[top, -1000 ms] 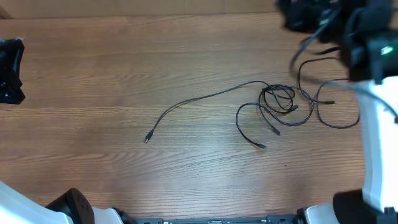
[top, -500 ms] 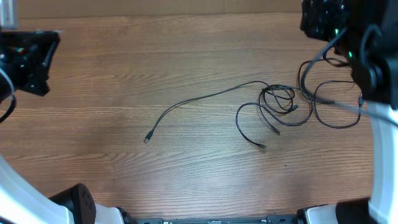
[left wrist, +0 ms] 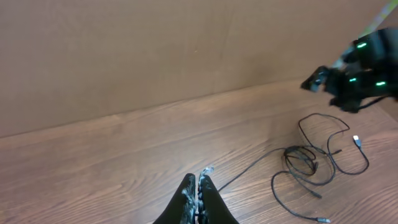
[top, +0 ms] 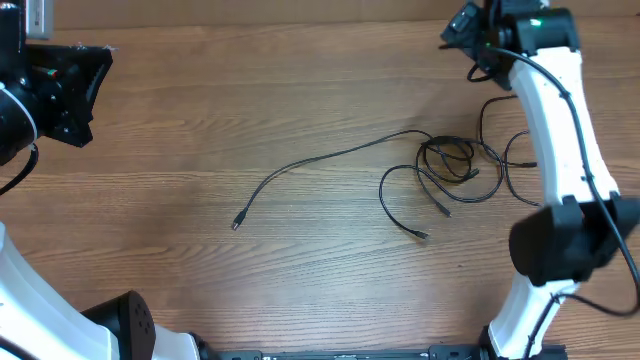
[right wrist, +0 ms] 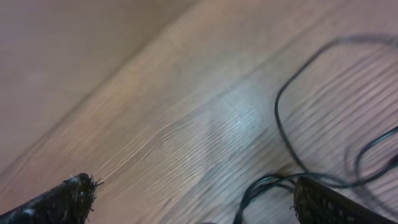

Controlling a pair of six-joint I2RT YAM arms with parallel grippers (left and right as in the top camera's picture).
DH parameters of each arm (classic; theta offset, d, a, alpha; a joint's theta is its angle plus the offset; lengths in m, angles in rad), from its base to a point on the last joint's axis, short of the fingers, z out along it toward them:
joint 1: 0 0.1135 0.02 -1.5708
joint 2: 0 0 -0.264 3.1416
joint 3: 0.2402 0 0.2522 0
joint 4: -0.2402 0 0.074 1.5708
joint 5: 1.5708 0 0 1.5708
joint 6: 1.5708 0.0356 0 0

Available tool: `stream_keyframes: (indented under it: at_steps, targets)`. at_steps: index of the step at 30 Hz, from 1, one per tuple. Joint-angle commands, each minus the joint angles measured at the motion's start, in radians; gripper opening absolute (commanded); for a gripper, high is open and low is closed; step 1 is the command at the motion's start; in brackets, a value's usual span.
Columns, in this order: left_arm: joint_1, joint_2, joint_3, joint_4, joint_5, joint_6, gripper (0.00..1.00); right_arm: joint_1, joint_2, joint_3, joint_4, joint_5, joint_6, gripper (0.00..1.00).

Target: Untangle cables

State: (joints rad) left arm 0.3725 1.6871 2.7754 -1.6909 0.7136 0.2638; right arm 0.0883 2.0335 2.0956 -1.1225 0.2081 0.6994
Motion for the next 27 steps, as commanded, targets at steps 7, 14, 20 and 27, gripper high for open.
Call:
stream_keyframes:
  at_steps: [7,14,20,27]
  targets:
    - [-0.007,0.000,0.008,0.002,-0.014,-0.029,0.04,-0.034,0.194,-0.004,0.017,0.026,0.170,1.00]
    - [-0.007,0.000,0.008,0.002,-0.015,-0.043,0.05,-0.087,0.264,-0.004,0.010,0.062,0.167,0.95]
    - [-0.007,0.000,0.008,0.002,-0.015,-0.044,0.05,-0.155,0.271,-0.055,0.055,0.060,0.158,1.00]
    - [-0.007,0.000,0.008,0.002,-0.015,-0.063,0.05,-0.184,0.271,-0.166,0.127,0.031,0.158,0.96]
